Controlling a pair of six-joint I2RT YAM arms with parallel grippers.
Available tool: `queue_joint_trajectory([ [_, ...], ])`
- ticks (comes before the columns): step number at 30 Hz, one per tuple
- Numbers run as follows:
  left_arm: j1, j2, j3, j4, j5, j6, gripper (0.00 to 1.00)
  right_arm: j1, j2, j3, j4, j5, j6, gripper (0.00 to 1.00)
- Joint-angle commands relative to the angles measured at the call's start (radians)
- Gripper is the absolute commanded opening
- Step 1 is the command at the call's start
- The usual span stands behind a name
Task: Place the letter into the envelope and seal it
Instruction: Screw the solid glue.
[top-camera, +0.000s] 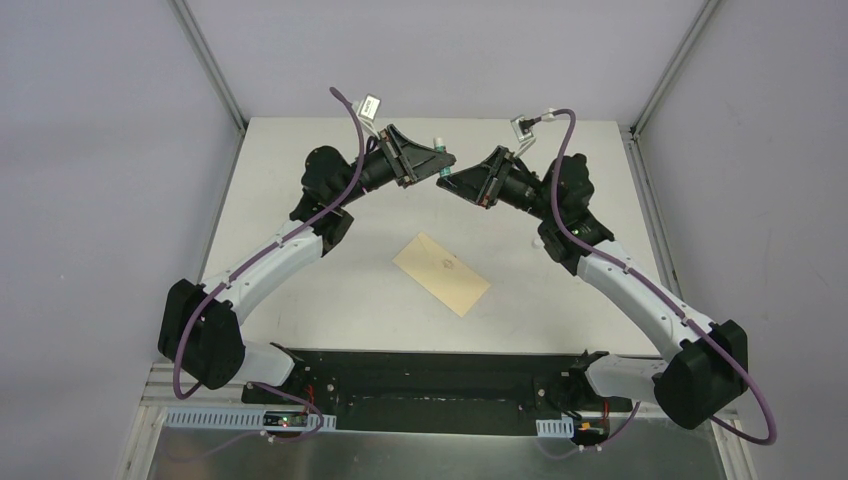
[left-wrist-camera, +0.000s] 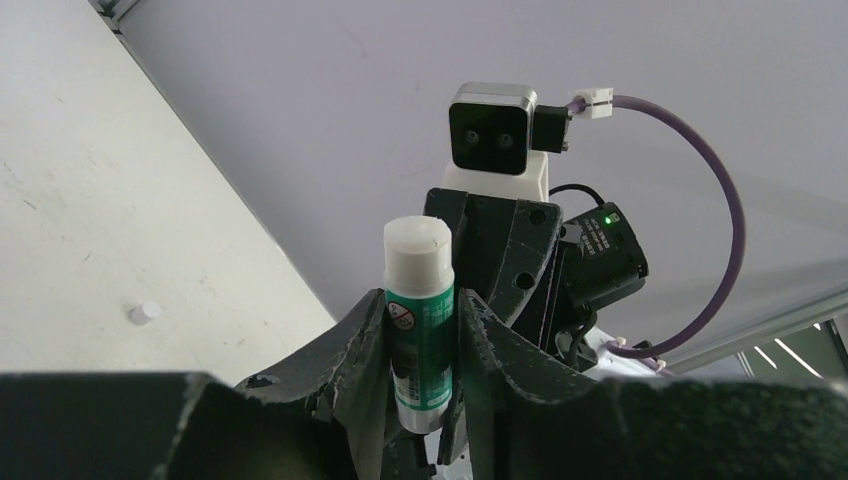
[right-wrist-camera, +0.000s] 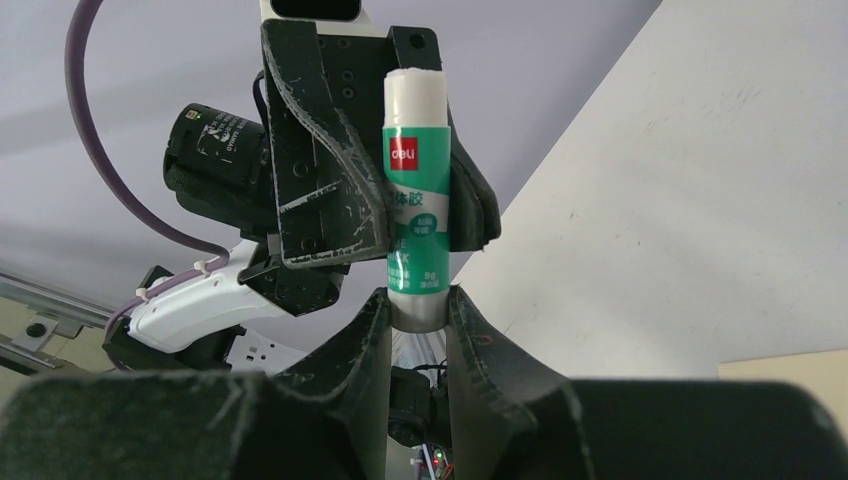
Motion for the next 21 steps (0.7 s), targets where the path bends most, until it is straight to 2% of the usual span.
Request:
queue_joint_trajectory([
  [1, 0.002, -0.026, 0.011, 0.011, 0.027, 0.018, 0.31, 0.006, -0.030, 0.053, 0.009, 0.009, -0.026, 0.06],
  [3, 0.002, -0.027, 0.010, 0.011, 0.028, 0.017, 0.32, 0.006, -0.031, 0.055, 0.003, 0.008, -0.028, 0.06],
  [7, 0.002, -0.027, 0.009, 0.011, 0.026, 0.016, 0.25, 0.006, -0.032, 0.057, -0.008, 0.011, -0.034, 0.06],
  [9, 0.002, -0.027, 0.010, 0.011, 0.028, 0.016, 0.16, 0.006, -0.031, 0.061, -0.020, 0.013, -0.039, 0.06],
  [11, 0.002, -0.024, 0.009, 0.011, 0.029, 0.015, 0.00, 0.007, -0.032, 0.066, -0.042, 0.019, -0.045, 0.06],
  [12, 0.002, -0.026, 0.006, 0.010, 0.027, 0.014, 0.00, 0.006, -0.034, 0.070, -0.059, 0.026, -0.053, 0.08],
  [17, 0.002, -0.045, -0.002, -0.024, -0.010, 0.024, 0.00, 0.015, -0.052, 0.112, -0.213, 0.108, -0.134, 0.32],
  [21, 0.002, -0.046, -0.001, -0.051, -0.033, 0.028, 0.00, 0.031, -0.053, 0.143, -0.276, 0.140, -0.173, 0.44],
])
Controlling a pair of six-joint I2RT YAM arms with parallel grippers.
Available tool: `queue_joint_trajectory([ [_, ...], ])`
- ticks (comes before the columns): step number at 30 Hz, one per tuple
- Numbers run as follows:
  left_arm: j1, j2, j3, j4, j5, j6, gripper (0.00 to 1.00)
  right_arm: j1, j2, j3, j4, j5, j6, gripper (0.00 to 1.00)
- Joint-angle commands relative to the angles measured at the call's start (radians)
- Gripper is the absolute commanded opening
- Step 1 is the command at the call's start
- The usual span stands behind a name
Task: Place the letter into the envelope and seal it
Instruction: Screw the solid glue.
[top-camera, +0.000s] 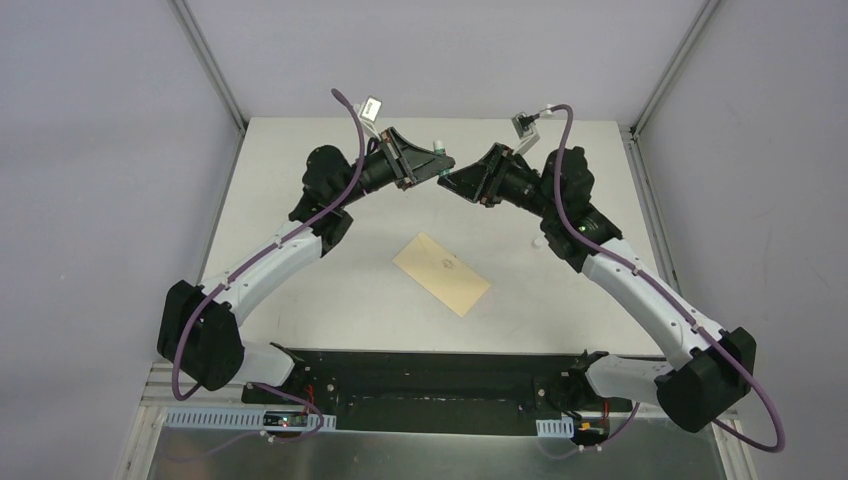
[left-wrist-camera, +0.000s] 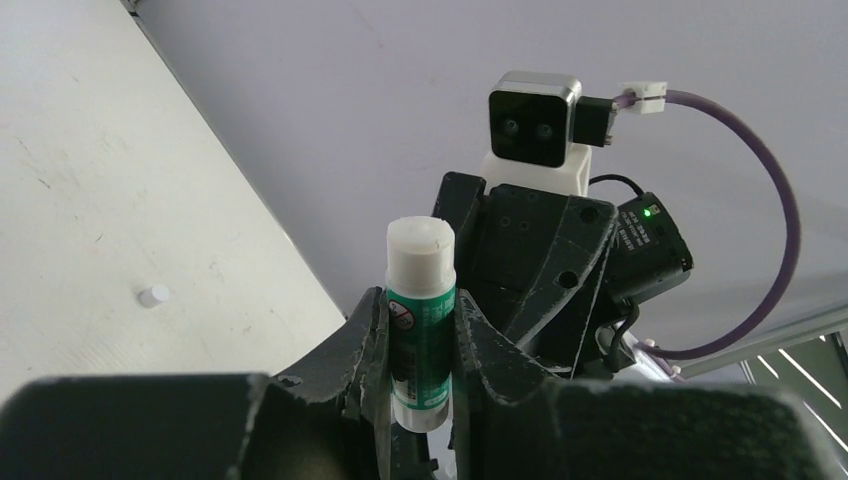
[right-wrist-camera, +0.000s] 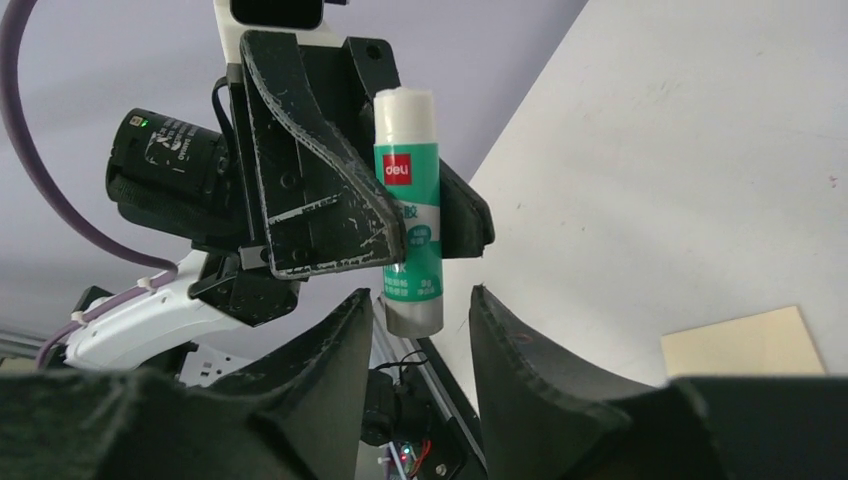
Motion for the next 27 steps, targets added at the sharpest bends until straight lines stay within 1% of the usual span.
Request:
queue_joint_trajectory([
  [1, 0.002, -0.042, 0.000, -0.006, -0.032, 0.020, 0.00, 0.017, -0.038, 0.073, -0.073, 0.061, -0.074, 0.44],
  [6, 0.001, -0.040, 0.004, -0.010, -0.039, 0.018, 0.00, 0.029, -0.024, 0.081, -0.078, 0.051, -0.077, 0.44],
  [10, 0.001, -0.040, 0.004, -0.012, -0.041, 0.017, 0.00, 0.041, -0.016, 0.081, -0.078, 0.048, -0.077, 0.40],
  [15, 0.000, -0.039, 0.002, -0.011, -0.038, 0.017, 0.00, 0.047, -0.018, 0.082, -0.089, 0.065, -0.085, 0.33],
  [18, 0.001, -0.039, 0.002, -0.015, -0.037, 0.018, 0.00, 0.054, -0.018, 0.093, -0.112, 0.107, -0.103, 0.24],
  [20, 0.001, -0.041, 0.000, -0.022, -0.037, 0.024, 0.00, 0.067, -0.019, 0.113, -0.176, 0.167, -0.134, 0.19],
  [22, 0.001, -0.047, 0.001, -0.040, -0.043, 0.033, 0.00, 0.098, -0.016, 0.149, -0.260, 0.266, -0.189, 0.15],
  [23, 0.001, -0.051, 0.001, -0.054, -0.049, 0.042, 0.00, 0.124, -0.011, 0.173, -0.309, 0.266, -0.200, 0.15],
  [24, -0.001, -0.055, 0.003, -0.068, -0.054, 0.051, 0.00, 0.157, -0.006, 0.196, -0.355, 0.407, -0.263, 0.13],
  [27, -0.009, -0.066, 0.013, -0.127, -0.072, 0.078, 0.00, 0.265, 0.020, 0.266, -0.473, 0.676, -0.372, 0.11],
])
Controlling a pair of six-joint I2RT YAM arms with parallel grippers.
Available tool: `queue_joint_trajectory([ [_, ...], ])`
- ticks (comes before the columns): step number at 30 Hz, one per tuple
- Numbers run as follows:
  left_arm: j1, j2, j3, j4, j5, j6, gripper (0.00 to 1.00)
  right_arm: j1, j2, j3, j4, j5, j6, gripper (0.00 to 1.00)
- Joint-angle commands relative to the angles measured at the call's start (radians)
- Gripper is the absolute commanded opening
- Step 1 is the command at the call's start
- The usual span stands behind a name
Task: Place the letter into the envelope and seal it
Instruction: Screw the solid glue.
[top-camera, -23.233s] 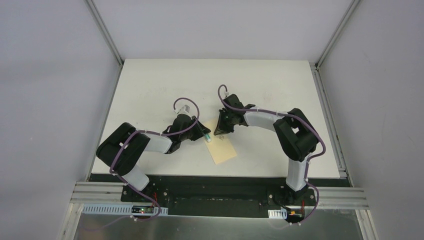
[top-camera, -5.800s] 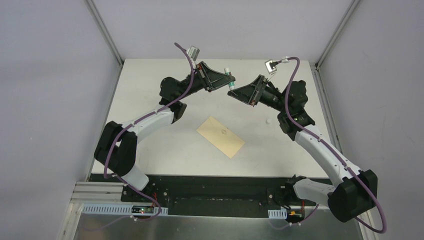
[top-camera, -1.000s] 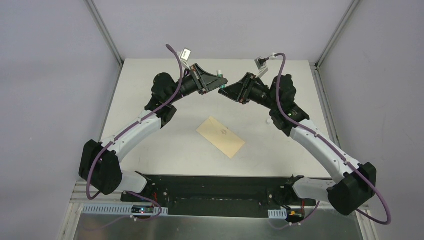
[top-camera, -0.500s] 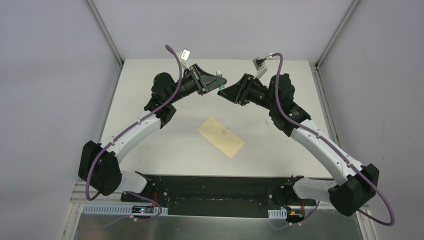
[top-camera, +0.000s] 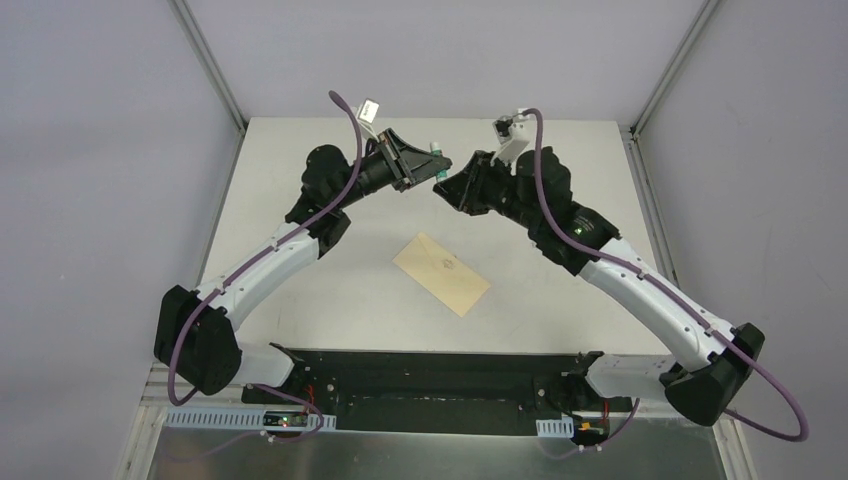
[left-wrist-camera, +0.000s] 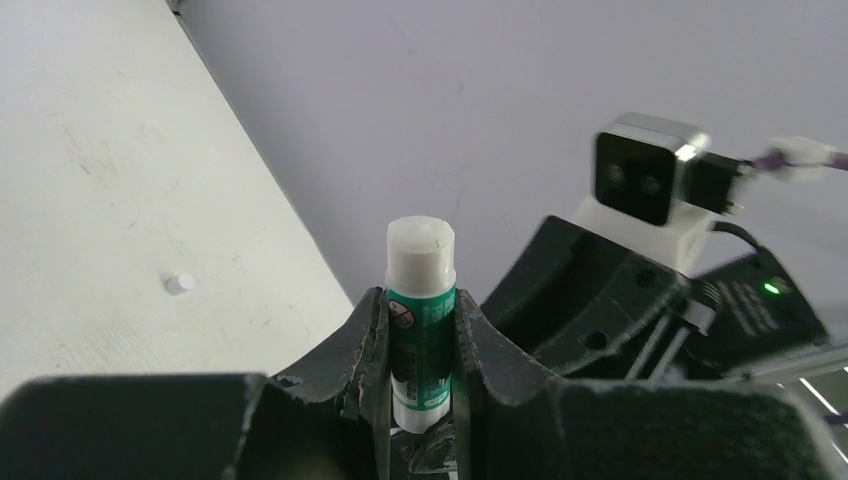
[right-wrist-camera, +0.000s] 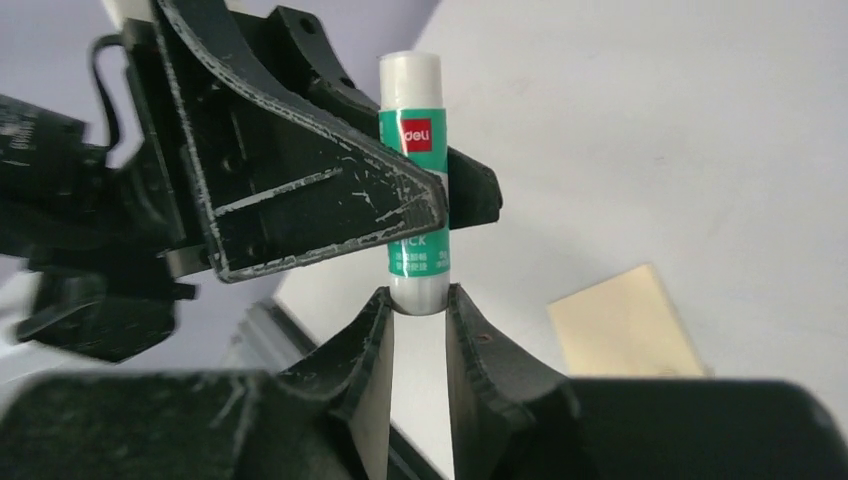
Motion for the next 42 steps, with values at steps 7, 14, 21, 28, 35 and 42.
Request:
queue_joint_trajectory([
  [7, -0.028, -0.043, 0.037, -0.125, -0.058, 0.070, 0.00, 0.335, 0.141, 0.262, -0.280, 0.848, -0.372, 0.09],
  [14, -0.032, -0.040, 0.051, -0.162, -0.067, 0.074, 0.00, 0.444, 0.263, 0.329, -0.276, 1.169, -0.536, 0.08],
  [21, -0.032, -0.042, 0.051, -0.171, -0.064, 0.082, 0.00, 0.442, 0.241, 0.296, -0.231, 1.086, -0.567, 0.33],
  [28, -0.014, -0.047, 0.035, -0.104, -0.018, 0.087, 0.00, 0.296, 0.074, 0.192, -0.208, 0.393, -0.452, 0.71],
  [35, 0.009, -0.032, 0.014, 0.151, 0.090, 0.045, 0.00, 0.102, -0.072, 0.027, -0.014, -0.182, -0.268, 0.82],
  [42, 0.012, -0.018, 0.011, 0.318, 0.157, -0.004, 0.00, -0.071, -0.111, -0.097, 0.356, -0.533, 0.056, 0.80],
])
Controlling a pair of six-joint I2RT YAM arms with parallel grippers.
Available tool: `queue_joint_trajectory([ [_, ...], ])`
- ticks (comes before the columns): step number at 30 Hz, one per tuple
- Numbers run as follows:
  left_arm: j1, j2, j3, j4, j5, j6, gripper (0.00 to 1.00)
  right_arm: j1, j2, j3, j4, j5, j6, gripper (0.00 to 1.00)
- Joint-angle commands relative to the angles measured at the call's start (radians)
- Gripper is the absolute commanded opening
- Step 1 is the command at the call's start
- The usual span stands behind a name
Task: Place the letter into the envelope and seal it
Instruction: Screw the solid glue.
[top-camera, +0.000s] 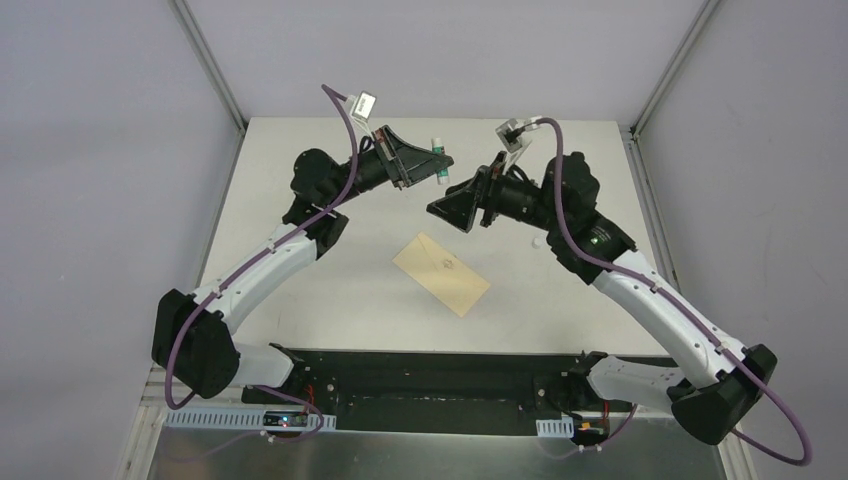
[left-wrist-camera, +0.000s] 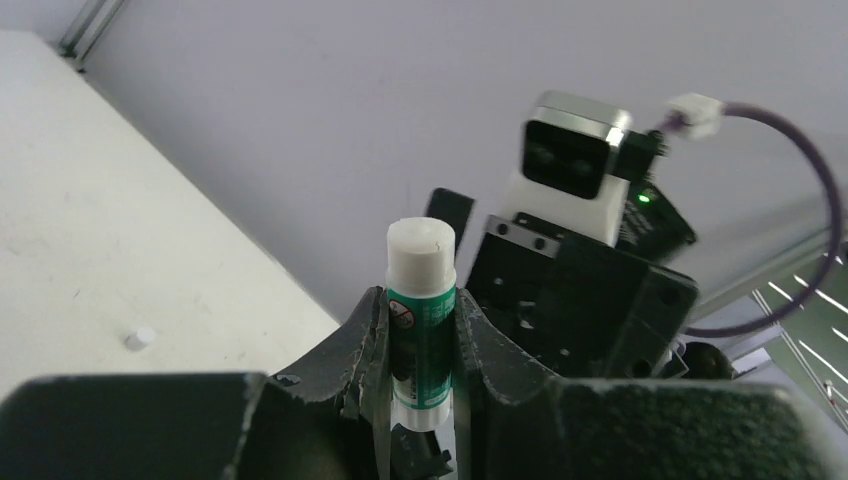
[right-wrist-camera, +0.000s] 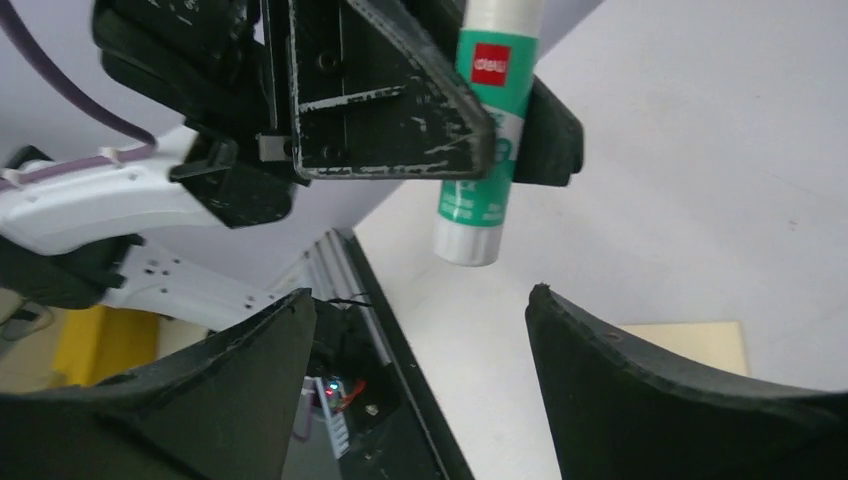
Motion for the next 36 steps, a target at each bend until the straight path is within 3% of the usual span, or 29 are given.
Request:
queue_joint_trajectory([
  [1, 0.011, 0.015, 0.007, 0.231, 0.079, -0.061, 0.00, -0.076, -0.028, -0.065, 0.352, -0.310, 0.275, 0.79],
  [9, 0.011, 0.062, 0.005, 0.403, 0.085, -0.175, 0.00, -0.121, 0.016, -0.179, 0.766, -0.298, 0.580, 0.64],
  [15, 0.011, 0.067, 0.006, 0.421, 0.078, -0.195, 0.00, -0.124, 0.050, -0.236, 0.917, -0.223, 0.685, 0.57],
  [19, 0.011, 0.067, 0.004, 0.425, 0.074, -0.198, 0.00, -0.123, 0.059, -0.251, 0.943, -0.188, 0.713, 0.51],
  [28, 0.010, 0.065, -0.006, 0.431, 0.067, -0.208, 0.00, -0.124, 0.066, -0.253, 0.920, -0.161, 0.708, 0.51],
  [36, 0.010, 0.062, -0.013, 0.431, 0.064, -0.212, 0.00, -0.124, 0.072, -0.222, 0.862, -0.156, 0.679, 0.36],
])
